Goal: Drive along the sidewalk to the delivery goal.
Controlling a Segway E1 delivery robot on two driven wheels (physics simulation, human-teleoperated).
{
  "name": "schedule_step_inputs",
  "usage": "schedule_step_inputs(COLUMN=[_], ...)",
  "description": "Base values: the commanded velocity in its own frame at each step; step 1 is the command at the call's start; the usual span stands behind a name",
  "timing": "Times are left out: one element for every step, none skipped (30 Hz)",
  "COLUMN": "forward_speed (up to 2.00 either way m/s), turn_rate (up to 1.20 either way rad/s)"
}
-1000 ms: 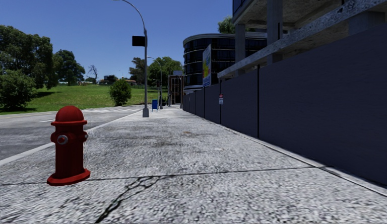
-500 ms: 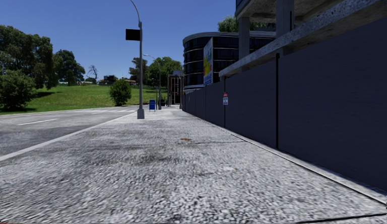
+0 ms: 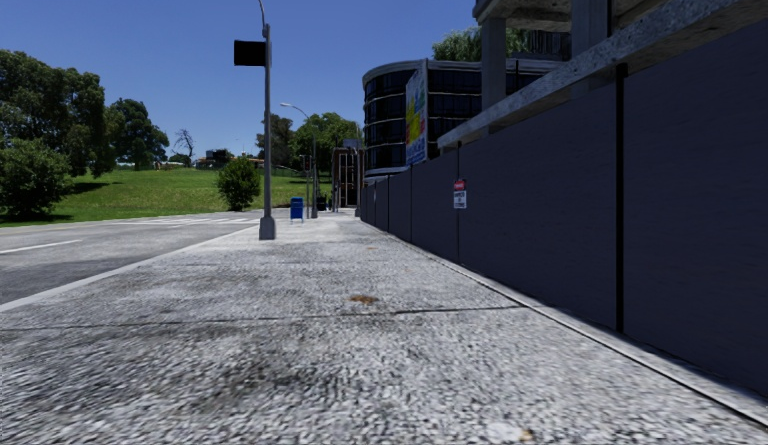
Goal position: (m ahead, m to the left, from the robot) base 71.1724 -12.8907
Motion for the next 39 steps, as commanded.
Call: schedule_step_inputs(forward_speed=[2.00, 2.00, 2.00, 2.00, 2.00, 2.00, 2.00, 2.00, 2.00, 2.00, 2.00, 2.00, 2.00, 2.00, 2.00, 2.00, 2.00, 2.00, 2.00, 2.00, 2.00, 2.00, 2.00, 2.00, 2.00, 2.00, 2.00, 2.00, 2.00, 2.00, 2.00, 2.00, 2.00, 2.00, 2.00, 2.00, 2.00, 2.00, 2.00], turn_rate=[0.00, 0.00, 0.00, 0.00, 0.00, 0.00, 0.00, 0.00, 0.00, 0.00, 0.00, 0.00, 0.00, 0.00, 0.00, 0.00, 0.00, 0.00, 0.00, 0.00, 0.00, 0.00, 0.00, 0.00, 0.94, 0.52, 0.52, 0.30, 0.10, 0.02, 0.00, 0.00, 0.00, 0.00, 0.00, 0.00, 0.00, 0.00, 0.00])
